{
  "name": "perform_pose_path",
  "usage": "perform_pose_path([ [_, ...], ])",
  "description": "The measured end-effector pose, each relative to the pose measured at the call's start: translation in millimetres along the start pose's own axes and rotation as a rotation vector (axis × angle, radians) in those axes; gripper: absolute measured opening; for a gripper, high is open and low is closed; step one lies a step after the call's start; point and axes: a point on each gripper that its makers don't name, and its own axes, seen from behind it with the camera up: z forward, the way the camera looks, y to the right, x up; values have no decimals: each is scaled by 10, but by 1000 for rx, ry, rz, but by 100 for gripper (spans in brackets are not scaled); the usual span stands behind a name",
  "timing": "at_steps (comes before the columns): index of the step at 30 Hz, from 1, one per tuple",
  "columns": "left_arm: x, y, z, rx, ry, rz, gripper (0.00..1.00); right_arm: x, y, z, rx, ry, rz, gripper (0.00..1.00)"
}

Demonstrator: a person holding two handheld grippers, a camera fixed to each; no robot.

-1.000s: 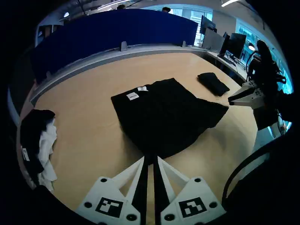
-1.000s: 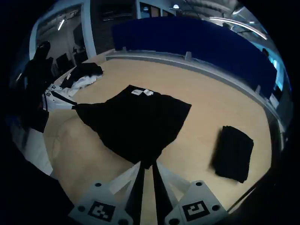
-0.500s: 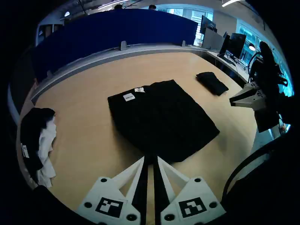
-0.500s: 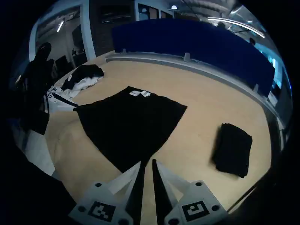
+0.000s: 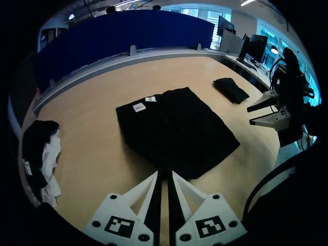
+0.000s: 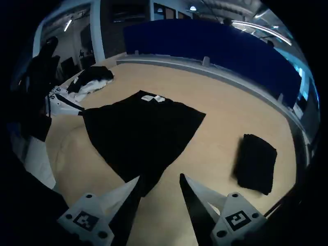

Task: Fold towel

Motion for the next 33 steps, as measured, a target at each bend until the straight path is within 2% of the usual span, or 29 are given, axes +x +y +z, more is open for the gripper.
perform_pose_path([
  [9, -15, -4, 6, 2, 0, 0, 9, -84, -78, 66, 9, -3, -12, 80],
  [24, -6, -8, 24, 3, 1, 3, 9, -453, -318, 328, 31, -43, 6, 81],
  [33, 13, -17, 26, 4, 4, 2, 9, -590, -388, 409, 27, -61, 7, 80],
])
